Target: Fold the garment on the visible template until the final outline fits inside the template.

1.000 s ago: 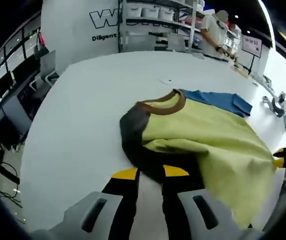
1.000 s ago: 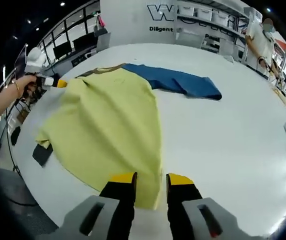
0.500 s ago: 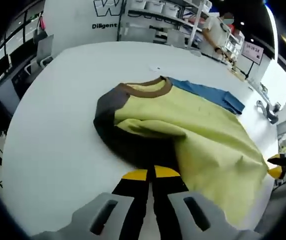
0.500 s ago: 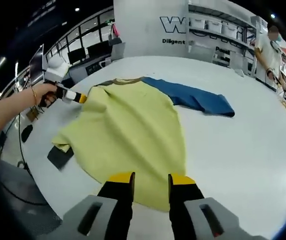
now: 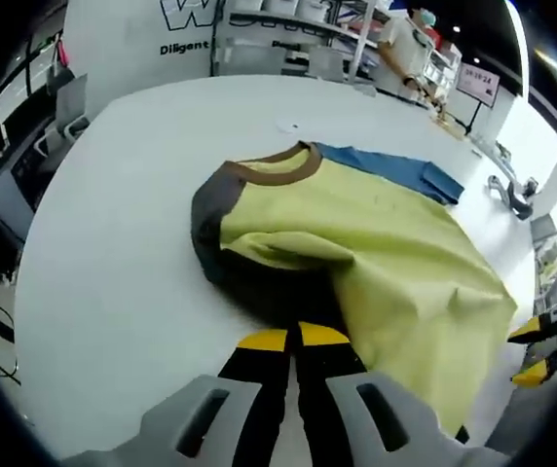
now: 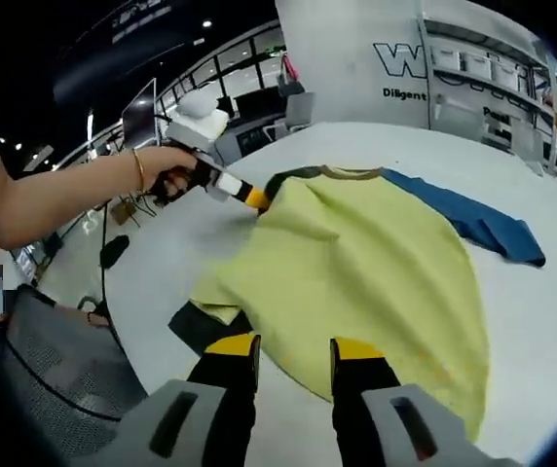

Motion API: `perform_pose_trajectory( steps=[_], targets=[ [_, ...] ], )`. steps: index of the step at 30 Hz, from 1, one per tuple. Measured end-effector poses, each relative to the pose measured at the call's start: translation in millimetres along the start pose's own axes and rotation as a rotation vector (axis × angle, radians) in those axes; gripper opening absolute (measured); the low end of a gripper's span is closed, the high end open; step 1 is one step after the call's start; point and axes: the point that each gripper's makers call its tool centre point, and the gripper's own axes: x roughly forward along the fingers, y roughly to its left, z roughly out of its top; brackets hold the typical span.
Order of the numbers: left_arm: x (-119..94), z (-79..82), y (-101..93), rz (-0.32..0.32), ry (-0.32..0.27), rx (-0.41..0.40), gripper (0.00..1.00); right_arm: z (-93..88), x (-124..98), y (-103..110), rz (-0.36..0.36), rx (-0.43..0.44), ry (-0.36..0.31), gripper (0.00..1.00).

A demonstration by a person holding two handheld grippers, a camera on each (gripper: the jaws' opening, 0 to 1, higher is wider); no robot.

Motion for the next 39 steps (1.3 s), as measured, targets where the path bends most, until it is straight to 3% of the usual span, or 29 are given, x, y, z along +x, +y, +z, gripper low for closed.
perform_pose_trajectory(
  steps=[3,6,7,12,15,17,18,19,20,21,24,27,30,34,36,37,39],
  targets=[
    [-0.4,-0.2,-0.7,-0.006,0.0,-0.007,0.04,1.1,18.3,35.9,0.063,-0.028,0.018,0.24],
    [-0.8,0.3,-1.5,-0.012,-0.004,-0.014,0.04,2.7,31.2,63.4,0.117,0.042,0.028,0.22],
    [-0.7,0.5,-1.7,-0.014,-0.007,-0.014,0.04,-2.1,37.1,74.4,0.145,0.05,0.065,0.24],
    [-0.1,-1.1,-2.8,-0.028,-0.003,-0.014,0.04,-2.8,62.8,82.7,0.111,0.097,0.082,0.23],
    [-1.1,-0.6,-2.7,-0.036,-0.006,-0.019,0.04,11.4,75.9,72.3,0.008,0.121,0.041,0.21],
    [-1.9,0.0,-3.7,-0.047,-0.011,-0.016,0.04,8.1,82.2,67.7,-0.041,0.103,0.081,0.15],
    [-2.0,-0.1,-3.6,-0.05,-0.009,-0.014,0.04,7.3,85.3,66.9,-0.05,0.105,0.085,0.09],
    [-2.1,-0.2,-3.5,-0.053,-0.008,-0.012,0.04,0.2,85.5,62.4,-0.076,0.07,0.13,0.0],
    [-2.5,-0.2,-3.2,-0.056,-0.008,-0.01,0.04,0.0,85.5,58.8,-0.104,0.079,0.12,0.0],
    [-2.7,-0.1,-2.4,-0.057,-0.008,-0.01,0.04,1.2,86.6,63.5,-0.071,0.074,0.111,0.0],
    [-5.2,-1.8,1.2,-0.058,-0.003,-0.002,0.04,4.2,73.7,67.7,-0.051,0.091,0.102,0.0],
    [-13.4,2.1,11.0,-0.042,-0.012,0.018,0.04,13.2,55.3,82.0,0.026,0.135,0.083,0.0],
    [-22.6,7.9,21.0,-0.019,-0.024,0.032,0.04,22.3,36.9,90.9,0.096,0.267,0.073,0.0],
    [-34.8,10.2,33.2,0.008,-0.014,0.053,0.04,34.7,15.9,99.2,0.211,0.36,0.054,0.0],
    [-40.0,9.6,42.2,0.038,-0.001,0.08,0.04,32.9,10.7,100.7,0.25,0.423,0.075,0.0],
    [-42.6,8.3,49.3,0.052,0.013,0.099,0.04,31.3,7.1,103.6,0.304,0.471,0.095,0.0],
    [-43.3,7.7,53.2,0.062,0.018,0.098,0.04,32.6,7.3,99.6,0.294,0.48,0.073,0.0]
  ],
)
